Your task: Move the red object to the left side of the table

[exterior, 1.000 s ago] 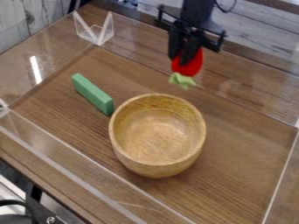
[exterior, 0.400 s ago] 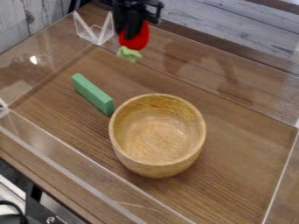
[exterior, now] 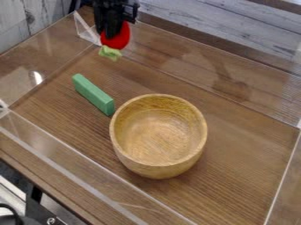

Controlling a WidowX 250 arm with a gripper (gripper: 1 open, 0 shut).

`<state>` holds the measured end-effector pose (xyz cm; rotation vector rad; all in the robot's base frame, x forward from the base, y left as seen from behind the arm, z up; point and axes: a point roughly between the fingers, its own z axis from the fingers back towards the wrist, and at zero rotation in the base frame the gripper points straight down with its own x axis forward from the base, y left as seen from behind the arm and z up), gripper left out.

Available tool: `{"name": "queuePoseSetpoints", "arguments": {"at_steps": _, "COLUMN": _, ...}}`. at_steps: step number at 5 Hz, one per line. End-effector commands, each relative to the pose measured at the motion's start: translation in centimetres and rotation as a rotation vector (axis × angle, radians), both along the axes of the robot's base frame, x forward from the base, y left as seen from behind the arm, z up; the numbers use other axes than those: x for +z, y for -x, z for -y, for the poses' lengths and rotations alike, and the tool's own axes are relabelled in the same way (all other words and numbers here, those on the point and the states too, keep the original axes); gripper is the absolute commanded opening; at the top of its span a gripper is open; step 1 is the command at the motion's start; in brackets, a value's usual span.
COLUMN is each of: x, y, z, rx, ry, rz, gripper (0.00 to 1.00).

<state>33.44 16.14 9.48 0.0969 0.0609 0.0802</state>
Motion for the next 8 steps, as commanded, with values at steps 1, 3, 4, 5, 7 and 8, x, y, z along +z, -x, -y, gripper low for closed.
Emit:
{"name": "queuePoseSetpoints", "arguments": {"at_steps": 1, "x": 1.8, "y": -1.3, "z": -1.3, "rx": -0.062, "ry": -0.016, "rz": 0.06, "gripper": 0.0}}
{"name": "queuePoseSetpoints", "arguments": {"at_steps": 3, "x": 0.4, "y": -2.2, "z": -3.2, "rx": -0.019, "ry": 0.0, "rz": 0.047, "gripper": 0.0}}
{"name": "queuePoseSetpoints", "arguments": {"at_steps": 4, "x": -1.6, "y": -3.1, "z": -4.0, "rx": -0.056, "ry": 0.006, "rz": 0.04, "gripper": 0.0}}
{"name": "queuePoseSetpoints", "arguments": {"at_steps": 5, "x": -3.8, "y": -3.9, "z": -5.0, "rx": -0.083, "ry": 0.012, "rz": 0.034, "gripper": 0.0}}
{"name": "queuePoseSetpoints", "arguments": {"at_steps": 7, "x": -1.6, "y": -3.8, "z": -5.5, "rx": 0.121, "ry": 0.032, "rz": 0.03, "gripper": 0.0}}
{"name": "queuePoseSetpoints", "arguments": {"at_steps": 8, "x": -2.2, "y": -3.8, "z": -5.5, "rx": 0.104, "ry": 0.039, "rz": 0.02, "gripper": 0.0}}
